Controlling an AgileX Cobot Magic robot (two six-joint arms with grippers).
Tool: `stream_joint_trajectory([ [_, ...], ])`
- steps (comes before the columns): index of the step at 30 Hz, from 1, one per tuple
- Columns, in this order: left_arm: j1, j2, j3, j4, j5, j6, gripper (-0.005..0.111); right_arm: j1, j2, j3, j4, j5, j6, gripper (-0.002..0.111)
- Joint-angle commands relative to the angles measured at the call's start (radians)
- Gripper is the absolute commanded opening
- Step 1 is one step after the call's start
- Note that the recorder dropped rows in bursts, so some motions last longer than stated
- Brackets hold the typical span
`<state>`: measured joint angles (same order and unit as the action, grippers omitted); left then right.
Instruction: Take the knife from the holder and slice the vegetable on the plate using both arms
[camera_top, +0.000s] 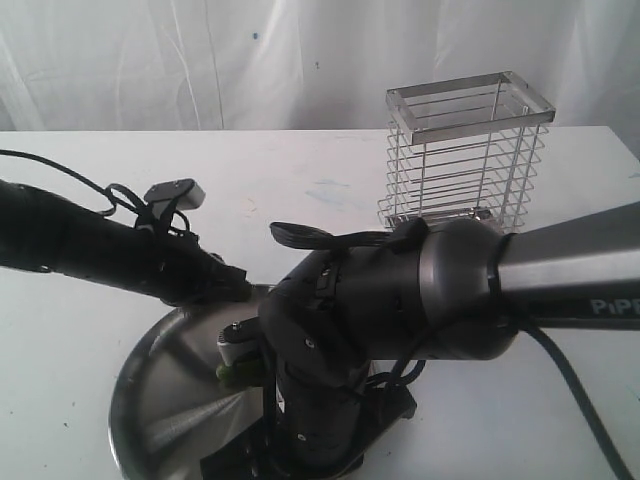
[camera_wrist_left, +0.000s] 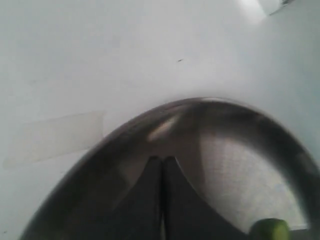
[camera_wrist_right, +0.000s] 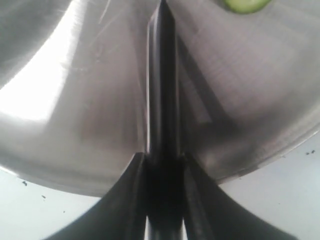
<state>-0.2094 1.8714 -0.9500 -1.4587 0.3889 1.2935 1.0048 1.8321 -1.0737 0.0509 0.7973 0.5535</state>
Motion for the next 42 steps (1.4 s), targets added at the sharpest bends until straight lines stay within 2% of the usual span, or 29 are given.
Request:
stream_joint_trajectory([
  [1,-0.001,-0.048,-0.004,0.006,0.157,-0.016,0.000,-0.010,-0.009,-0.008,-0.004,-0.003,-0.001,0.000],
  [3,-0.001,-0.045,0.009,-0.006,0.184,-0.018,0.000,-0.010,-0.009,-0.008,-0.004,-0.007,-0.001,0.000],
  [6,-0.001,-0.045,0.055,-0.018,0.118,-0.011,0.000,-0.010,-0.009,-0.008,-0.002,-0.017,-0.001,0.000],
  [10,-0.001,-0.045,0.089,-0.065,0.122,0.043,0.000,-0.010,-0.009,-0.008,-0.002,-0.017,-0.001,0.000],
  [13,-0.001,-0.045,0.092,-0.113,0.130,0.098,0.000,-0.010,-0.009,-0.008,-0.002,-0.017,-0.001,0.000],
  [26,-0.001,0.081,0.092,-0.134,0.172,0.102,0.000,-0.010,-0.009,-0.008,-0.002,-0.011,-0.001,0.000],
  [34,-0.001,0.094,0.092,-0.130,0.181,0.102,0.000,-0.010,-0.009,-0.008,0.002,0.002,-0.001,0.000],
  [42,-0.001,0.094,0.087,-0.134,0.064,0.102,0.000,-0.008,-0.005,-0.006,0.003,0.020,-0.001,0.000],
])
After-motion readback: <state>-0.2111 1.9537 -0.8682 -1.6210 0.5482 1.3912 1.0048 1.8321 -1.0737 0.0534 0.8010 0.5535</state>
